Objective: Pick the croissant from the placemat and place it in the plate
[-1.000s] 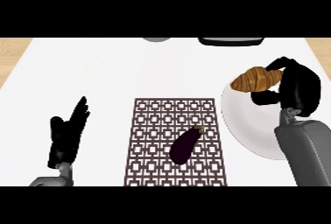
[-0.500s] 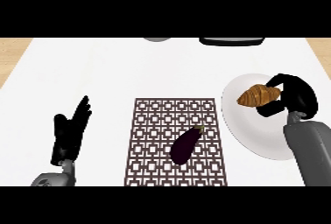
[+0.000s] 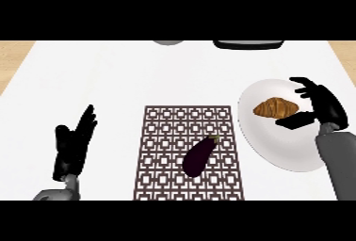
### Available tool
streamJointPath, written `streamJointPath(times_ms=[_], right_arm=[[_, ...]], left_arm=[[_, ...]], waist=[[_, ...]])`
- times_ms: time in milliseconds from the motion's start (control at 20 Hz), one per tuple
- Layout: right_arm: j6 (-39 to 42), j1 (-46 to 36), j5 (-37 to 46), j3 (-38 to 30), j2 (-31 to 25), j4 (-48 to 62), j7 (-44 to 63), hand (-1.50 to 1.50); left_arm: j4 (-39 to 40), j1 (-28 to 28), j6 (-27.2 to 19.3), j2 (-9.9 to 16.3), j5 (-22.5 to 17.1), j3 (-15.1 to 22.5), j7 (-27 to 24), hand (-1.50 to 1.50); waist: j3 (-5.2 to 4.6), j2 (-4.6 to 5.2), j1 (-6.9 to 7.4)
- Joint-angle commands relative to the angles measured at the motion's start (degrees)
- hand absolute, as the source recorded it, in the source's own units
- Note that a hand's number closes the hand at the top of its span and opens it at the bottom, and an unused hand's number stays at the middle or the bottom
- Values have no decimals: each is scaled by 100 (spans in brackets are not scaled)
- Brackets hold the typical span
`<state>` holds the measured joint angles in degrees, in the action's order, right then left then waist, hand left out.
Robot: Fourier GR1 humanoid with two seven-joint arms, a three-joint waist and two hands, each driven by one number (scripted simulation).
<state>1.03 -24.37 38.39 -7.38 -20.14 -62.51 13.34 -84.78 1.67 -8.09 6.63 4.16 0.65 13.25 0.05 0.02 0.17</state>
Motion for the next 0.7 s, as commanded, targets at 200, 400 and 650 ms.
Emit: streamJointPath(times_ms=[200,400,650], right_arm=[[-305,219,-1962,-1333,432,-904,-1331,-150],[7,599,-2658,-1681,509,-1102,-1614,-150],[432,1140,-3058,-1712,399,-1229,-1879,-150]], left_arm=[[201,-55,-37,-28,50,-28,-160,0],[330,105,-56,-41,19,-131,-269,0],[54,334,-90,-80,146,-35,296,0]], waist=[[3,-27,-170],[-5,-8,-96],[-5,-6,-43]])
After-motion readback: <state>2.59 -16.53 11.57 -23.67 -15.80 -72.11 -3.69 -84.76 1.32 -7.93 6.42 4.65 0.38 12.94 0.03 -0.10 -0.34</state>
